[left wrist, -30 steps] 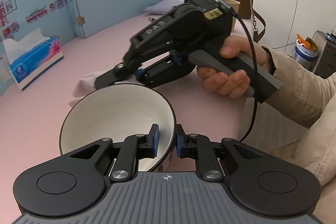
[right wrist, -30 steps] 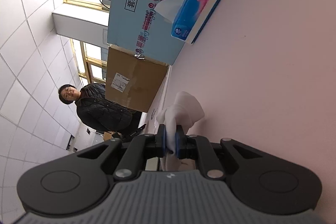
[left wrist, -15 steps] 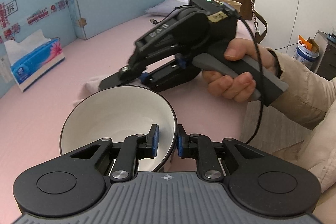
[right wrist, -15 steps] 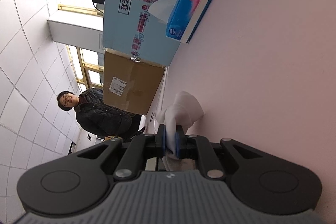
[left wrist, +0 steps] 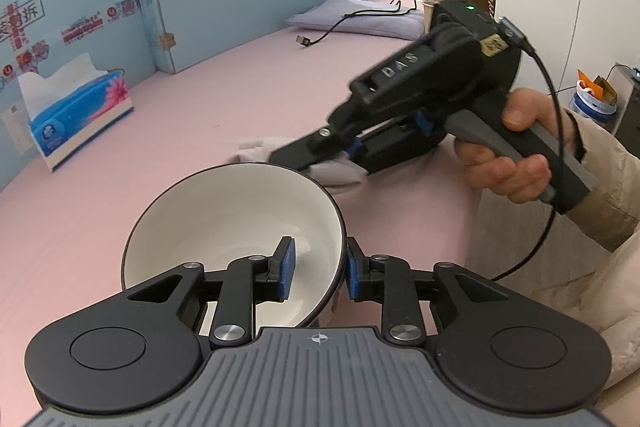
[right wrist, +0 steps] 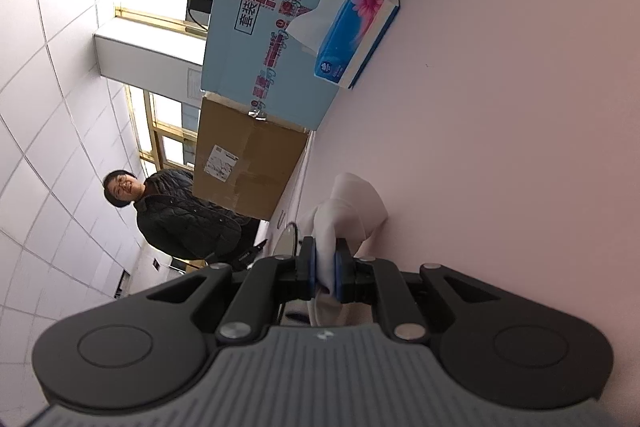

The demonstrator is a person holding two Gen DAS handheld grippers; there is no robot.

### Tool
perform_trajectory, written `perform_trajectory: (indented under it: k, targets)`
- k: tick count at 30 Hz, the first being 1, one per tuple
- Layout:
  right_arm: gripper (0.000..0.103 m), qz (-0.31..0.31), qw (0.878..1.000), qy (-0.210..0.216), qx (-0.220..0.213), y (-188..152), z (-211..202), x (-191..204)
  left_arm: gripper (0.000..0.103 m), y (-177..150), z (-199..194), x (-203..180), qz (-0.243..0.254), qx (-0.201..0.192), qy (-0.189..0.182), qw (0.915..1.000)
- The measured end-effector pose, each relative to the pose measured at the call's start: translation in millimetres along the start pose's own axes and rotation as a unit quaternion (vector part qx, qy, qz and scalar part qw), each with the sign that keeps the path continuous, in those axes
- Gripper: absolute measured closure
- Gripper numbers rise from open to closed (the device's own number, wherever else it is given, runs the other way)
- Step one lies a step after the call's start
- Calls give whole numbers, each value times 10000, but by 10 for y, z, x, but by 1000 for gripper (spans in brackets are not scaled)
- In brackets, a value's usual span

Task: Clean bowl
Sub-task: 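Wipe the cloth along the bowl's outer wall with the right gripper while the left gripper holds the bowl, then open the left gripper to release the bowl rim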

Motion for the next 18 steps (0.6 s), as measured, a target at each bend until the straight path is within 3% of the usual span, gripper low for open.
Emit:
perform_trajectory:
  k: [10,14,18]
  targets:
    - [92,-245,9996,-138,-53,-134,-152,33,59,0,-13,45,-114,-97,102,9998]
    - [92,-405,9990,-178,10,-188,-181,67,43,14,-67,50,-155,-231,111,9996]
    - [91,-497,9986,-150,84,-242,-205,96,35,21,-130,60,-198,-369,215,9989]
Point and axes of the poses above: each gripper's, at about its wrist camera, not at the fingertips, and z roughly the way its jaws point, x to its left, y to its top, the point moved 6 cm from there along z, roughly the way its jaws point, and after that the axes turned 5 degrees about -y, right-handed, at the moved point
